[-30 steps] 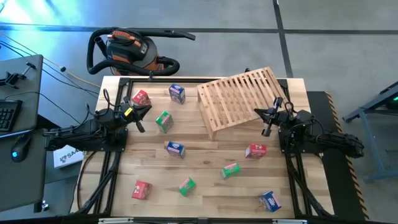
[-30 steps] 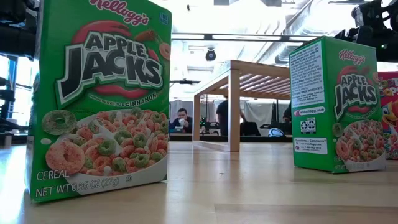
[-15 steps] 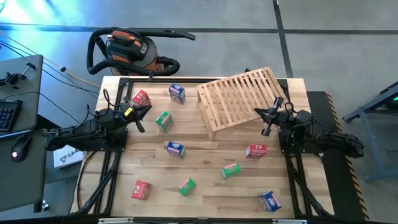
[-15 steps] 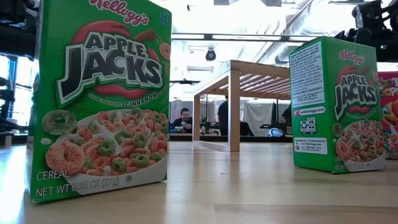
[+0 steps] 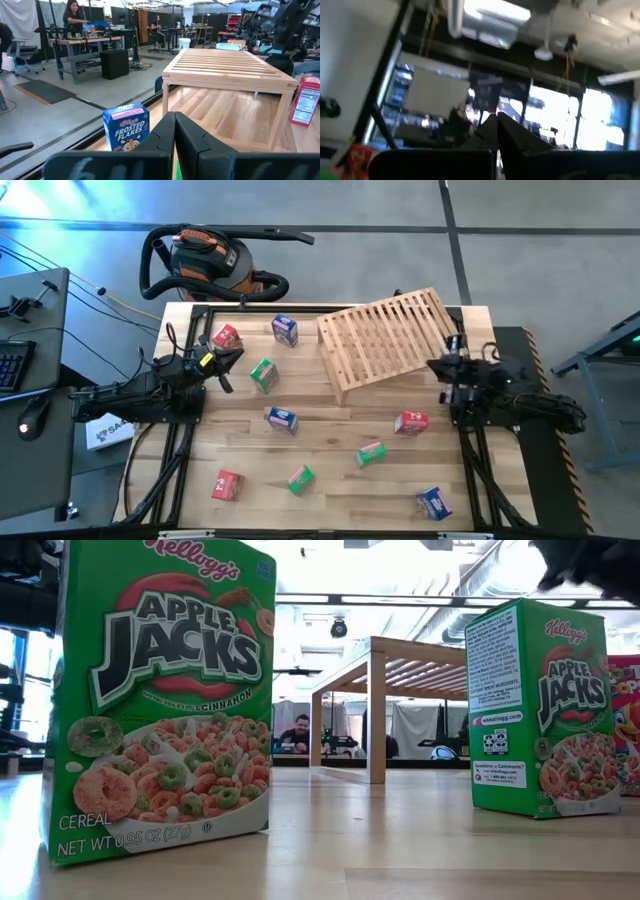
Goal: Stack cereal on shelf
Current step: Put the middle right red cereal box on the shelf
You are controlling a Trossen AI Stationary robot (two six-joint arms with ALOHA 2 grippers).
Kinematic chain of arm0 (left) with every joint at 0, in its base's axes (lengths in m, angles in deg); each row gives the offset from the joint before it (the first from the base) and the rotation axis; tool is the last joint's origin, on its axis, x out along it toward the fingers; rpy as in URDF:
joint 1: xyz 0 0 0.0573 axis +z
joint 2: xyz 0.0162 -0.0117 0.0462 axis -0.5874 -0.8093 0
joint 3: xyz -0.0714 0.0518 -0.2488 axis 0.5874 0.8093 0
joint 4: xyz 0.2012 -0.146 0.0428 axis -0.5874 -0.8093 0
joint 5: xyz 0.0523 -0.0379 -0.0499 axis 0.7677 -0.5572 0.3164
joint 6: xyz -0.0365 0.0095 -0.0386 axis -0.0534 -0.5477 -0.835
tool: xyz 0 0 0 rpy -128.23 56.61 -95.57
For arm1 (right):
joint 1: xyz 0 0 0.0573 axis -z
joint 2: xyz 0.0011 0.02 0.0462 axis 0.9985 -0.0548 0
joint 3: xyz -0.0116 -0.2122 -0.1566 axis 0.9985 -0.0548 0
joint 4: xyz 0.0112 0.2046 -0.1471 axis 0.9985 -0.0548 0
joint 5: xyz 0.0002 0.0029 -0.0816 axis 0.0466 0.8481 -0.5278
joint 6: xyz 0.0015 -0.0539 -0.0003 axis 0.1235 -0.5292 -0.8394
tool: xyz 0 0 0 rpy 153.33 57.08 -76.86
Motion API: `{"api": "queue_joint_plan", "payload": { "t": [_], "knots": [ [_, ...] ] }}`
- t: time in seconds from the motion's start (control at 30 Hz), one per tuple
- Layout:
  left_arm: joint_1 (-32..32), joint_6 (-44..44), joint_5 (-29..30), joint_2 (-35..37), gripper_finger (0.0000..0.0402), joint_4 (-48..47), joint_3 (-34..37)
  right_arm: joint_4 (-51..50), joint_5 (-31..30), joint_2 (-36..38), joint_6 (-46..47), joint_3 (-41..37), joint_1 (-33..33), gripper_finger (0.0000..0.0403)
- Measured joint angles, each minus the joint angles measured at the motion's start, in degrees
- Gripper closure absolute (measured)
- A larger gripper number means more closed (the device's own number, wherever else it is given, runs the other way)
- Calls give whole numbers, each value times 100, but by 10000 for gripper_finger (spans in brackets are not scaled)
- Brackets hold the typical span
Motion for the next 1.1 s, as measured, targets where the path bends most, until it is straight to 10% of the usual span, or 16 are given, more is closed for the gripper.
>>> {"api": "queue_joint_plan", "payload": {
  "t": [0.2,0.53,0.83,1.1],
  "knots": [
    [0,0,1,0,401,0,1,1676,949,-7,1033,15,0,403],
    [0,0,2,0,401,1,2,1960,926,-963,-194,471,0,403],
    [0,0,2,0,401,-1,0,-2420,229,-2894,450,3238,-34,390],
    [0,0,1,-1,401,0,0,-6199,-612,-4075,1192,5309,-961,299]
  ]
}}
